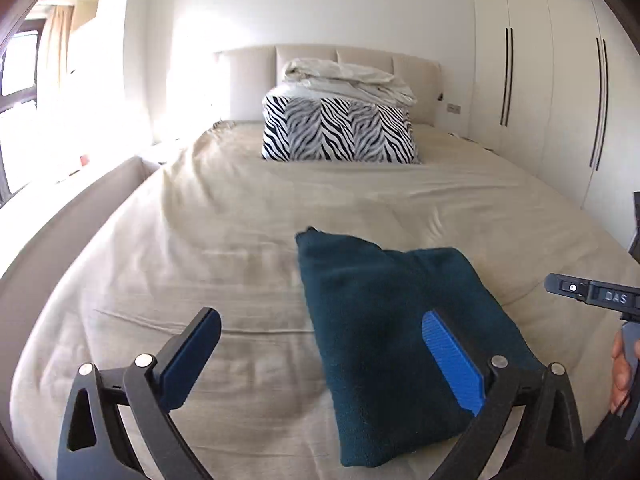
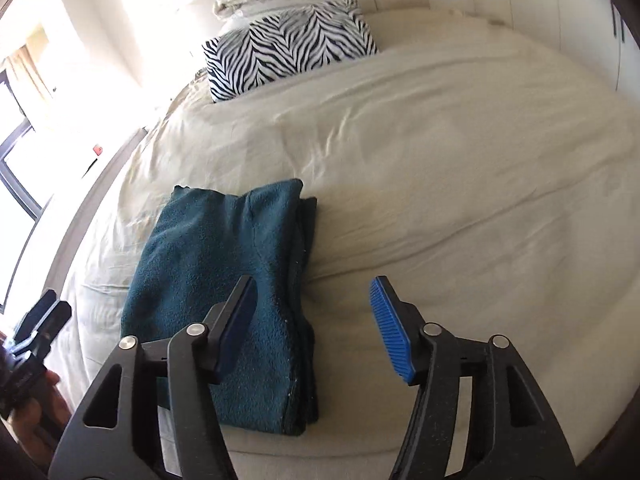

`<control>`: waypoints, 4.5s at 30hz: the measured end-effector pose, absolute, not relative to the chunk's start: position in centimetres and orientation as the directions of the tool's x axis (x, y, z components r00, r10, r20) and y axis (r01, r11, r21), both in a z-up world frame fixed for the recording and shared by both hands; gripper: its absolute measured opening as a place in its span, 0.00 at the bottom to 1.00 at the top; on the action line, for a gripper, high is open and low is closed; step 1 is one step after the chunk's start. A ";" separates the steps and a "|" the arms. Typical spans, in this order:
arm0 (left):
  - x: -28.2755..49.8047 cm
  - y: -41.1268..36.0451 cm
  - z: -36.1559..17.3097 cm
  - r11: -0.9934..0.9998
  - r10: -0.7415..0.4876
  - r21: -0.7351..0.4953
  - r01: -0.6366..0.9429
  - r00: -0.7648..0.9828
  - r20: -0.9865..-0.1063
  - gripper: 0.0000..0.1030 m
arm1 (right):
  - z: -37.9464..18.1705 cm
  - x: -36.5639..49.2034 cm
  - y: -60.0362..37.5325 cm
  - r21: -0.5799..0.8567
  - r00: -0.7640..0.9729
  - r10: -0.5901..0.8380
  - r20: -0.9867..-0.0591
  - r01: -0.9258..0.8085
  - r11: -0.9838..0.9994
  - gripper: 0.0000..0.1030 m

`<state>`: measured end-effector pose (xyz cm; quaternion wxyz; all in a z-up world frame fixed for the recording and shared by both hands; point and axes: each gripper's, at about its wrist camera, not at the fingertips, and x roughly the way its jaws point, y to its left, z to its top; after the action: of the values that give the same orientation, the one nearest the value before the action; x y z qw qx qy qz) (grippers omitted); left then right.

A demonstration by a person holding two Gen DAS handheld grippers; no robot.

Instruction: Fold small clothes

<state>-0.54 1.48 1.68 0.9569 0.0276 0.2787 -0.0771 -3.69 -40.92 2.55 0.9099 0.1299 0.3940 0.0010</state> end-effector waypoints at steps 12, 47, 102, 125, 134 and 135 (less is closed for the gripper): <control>-5.6 3.6 7.9 0.993 0.099 0.100 -0.056 0.861 -0.499 1.00 | 11.6 -12.9 -37.0 0.178 0.802 0.048 -0.595 0.074 0.981 0.92; -3.1 2.1 -0.4 1.000 0.012 0.024 0.009 0.656 -0.755 1.00 | 6.5 -9.9 -34.4 0.073 0.631 -0.003 -0.776 0.094 0.993 0.92; -2.7 2.2 -0.9 1.000 0.000 0.001 0.001 0.672 -0.741 1.00 | 5.1 -9.5 -32.7 0.032 0.653 -0.041 -0.756 0.099 0.995 0.92; -2.8 2.1 -0.9 1.000 0.001 0.001 0.000 0.673 -0.740 1.00 | 5.1 -9.7 -32.5 0.034 0.652 -0.040 -0.757 0.100 0.994 0.92; -2.8 2.1 -0.9 1.000 0.001 0.000 -0.002 0.672 -0.740 1.00 | 5.1 -9.7 -32.5 0.034 0.652 -0.040 -0.757 0.100 0.994 0.92; -2.8 2.0 -0.8 1.000 0.002 0.001 -0.002 0.673 -0.740 1.00 | 5.1 -9.7 -32.4 0.034 0.652 -0.040 -0.758 0.100 0.994 0.92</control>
<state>-2.80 2.01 -0.83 0.9146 -0.0001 0.4044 0.0010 -9.69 -32.43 5.06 0.9080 0.0363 0.4156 -0.0387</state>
